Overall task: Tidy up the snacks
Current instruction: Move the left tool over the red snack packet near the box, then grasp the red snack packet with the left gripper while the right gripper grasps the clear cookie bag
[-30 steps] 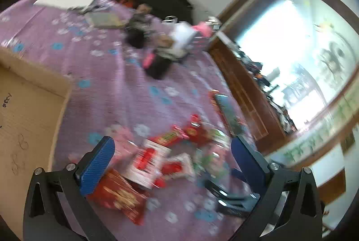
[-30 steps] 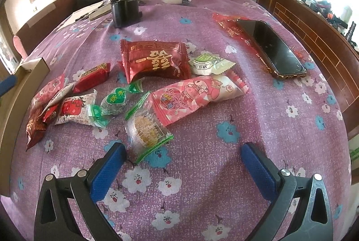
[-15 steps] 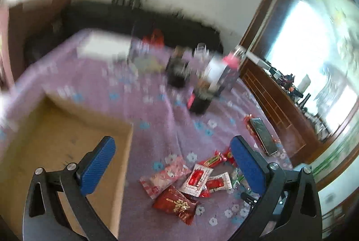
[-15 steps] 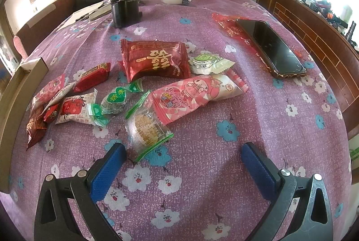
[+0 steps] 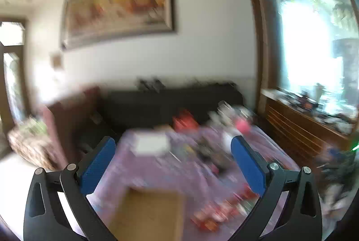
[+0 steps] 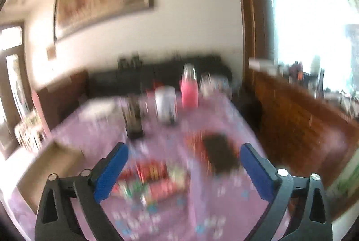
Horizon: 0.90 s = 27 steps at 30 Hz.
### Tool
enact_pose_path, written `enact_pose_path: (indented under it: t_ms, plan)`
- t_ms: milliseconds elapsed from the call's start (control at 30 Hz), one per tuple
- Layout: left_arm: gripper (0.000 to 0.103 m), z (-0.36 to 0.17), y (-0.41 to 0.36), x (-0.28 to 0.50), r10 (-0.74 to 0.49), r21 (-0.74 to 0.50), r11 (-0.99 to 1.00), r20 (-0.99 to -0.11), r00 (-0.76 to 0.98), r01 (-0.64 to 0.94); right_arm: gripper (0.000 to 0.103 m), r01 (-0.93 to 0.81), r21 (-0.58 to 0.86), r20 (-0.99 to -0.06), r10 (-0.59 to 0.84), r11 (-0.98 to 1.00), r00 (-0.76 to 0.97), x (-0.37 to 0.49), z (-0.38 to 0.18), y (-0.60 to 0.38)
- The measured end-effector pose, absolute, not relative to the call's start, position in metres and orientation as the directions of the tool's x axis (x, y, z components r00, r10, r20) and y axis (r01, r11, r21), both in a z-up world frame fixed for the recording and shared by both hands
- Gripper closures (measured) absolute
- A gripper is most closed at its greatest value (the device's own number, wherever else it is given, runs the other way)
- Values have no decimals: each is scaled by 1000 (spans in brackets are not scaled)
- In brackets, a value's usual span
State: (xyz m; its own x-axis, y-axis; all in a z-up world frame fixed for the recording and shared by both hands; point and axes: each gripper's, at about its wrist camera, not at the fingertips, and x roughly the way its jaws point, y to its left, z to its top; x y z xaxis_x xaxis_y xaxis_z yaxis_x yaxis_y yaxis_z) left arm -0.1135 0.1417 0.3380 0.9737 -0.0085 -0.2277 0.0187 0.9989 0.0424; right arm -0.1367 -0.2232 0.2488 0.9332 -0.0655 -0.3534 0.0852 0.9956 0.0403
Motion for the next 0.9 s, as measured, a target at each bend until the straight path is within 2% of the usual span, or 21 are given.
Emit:
enact_pose_path:
  t_ms: [67,100,167,267,300,333,367,400,433,533,667,767,833,867,900]
  plan:
    - [0,357,140,-107,48,85,996,-175,983,-34,0,40,76,-343,-11,996,939,-124,285,-225]
    - [0,359,140,-100,45,96,995,-181,982,-28,0,13,94,-347,20,995,937,-116,295,-226]
    - [0,347,141,-83,31,80,997,-235,972,-12,1,-28,121,-397,75,992,915,-96,298,-218]
    - [0,293,147,-57,-92,-44,996,-393,915,81,2,-79,180,-551,168,980,817,-63,244,-202]
    - [0,265,147,-48,-152,-101,988,-466,872,119,8,-87,190,-604,187,978,775,-54,218,-196]
    - [0,249,147,-43,-185,-135,982,-498,847,135,13,-90,191,-637,193,977,746,-50,200,-192]
    - [0,221,145,-37,-228,-178,972,-542,809,154,29,-87,189,-682,195,978,705,-42,170,-187]
    - [0,202,140,-33,-242,-191,968,-573,783,160,39,-83,193,-709,197,978,677,-38,147,-186]
    - [4,179,136,-29,-248,-193,968,-610,753,162,39,-77,201,-729,202,976,654,-34,126,-186]
    - [23,124,118,-17,-300,-226,954,-695,654,197,43,-59,210,-763,201,976,615,-30,75,-186]
    - [24,79,104,-6,-361,-326,931,-759,541,164,43,-55,202,-764,193,978,616,-26,46,-183]
    - [24,66,93,-2,-337,-312,940,-779,529,139,43,-70,172,-764,178,983,621,-28,40,-172]
    - [24,67,85,-7,-294,-267,955,-792,535,130,50,-79,149,-770,166,986,617,-26,34,-166]
    - [24,66,83,-4,-274,-243,961,-797,538,128,64,-86,149,-774,170,985,610,-26,29,-165]
    - [24,64,79,-4,-254,-220,967,-801,542,127,68,-96,168,-772,191,981,606,-26,27,-165]
